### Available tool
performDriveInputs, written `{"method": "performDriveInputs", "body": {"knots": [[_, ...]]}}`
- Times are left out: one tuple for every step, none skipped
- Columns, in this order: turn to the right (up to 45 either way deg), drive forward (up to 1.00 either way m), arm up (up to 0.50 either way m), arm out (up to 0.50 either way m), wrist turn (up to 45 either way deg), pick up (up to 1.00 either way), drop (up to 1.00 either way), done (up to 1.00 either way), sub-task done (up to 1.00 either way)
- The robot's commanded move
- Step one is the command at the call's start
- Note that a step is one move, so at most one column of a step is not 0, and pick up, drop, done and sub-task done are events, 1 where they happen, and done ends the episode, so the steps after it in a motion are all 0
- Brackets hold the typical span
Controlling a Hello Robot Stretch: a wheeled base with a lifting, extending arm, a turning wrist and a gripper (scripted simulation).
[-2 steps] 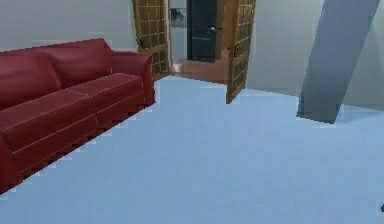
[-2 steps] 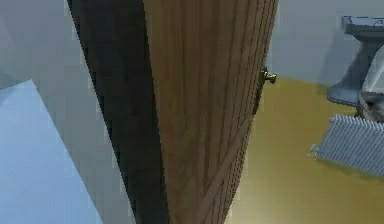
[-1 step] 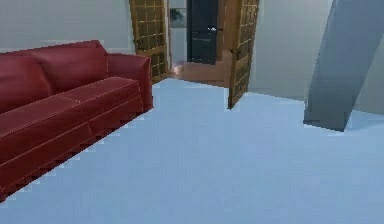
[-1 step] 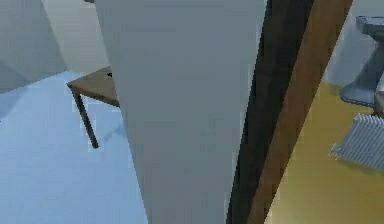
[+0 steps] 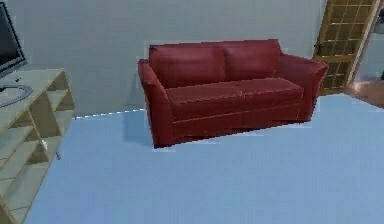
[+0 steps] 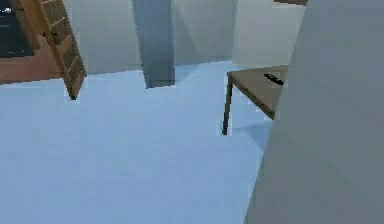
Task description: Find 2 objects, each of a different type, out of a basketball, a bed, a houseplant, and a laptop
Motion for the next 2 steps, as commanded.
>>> {"method": "performDriveInputs", "body": {"knots": [[-33.0,0.00,0.00,0.00,0.0,0.00,0.00,0.00,0.00],[0.0,0.05,0.00,0.00,0.0,0.00,0.00,0.00,0.00]]}}
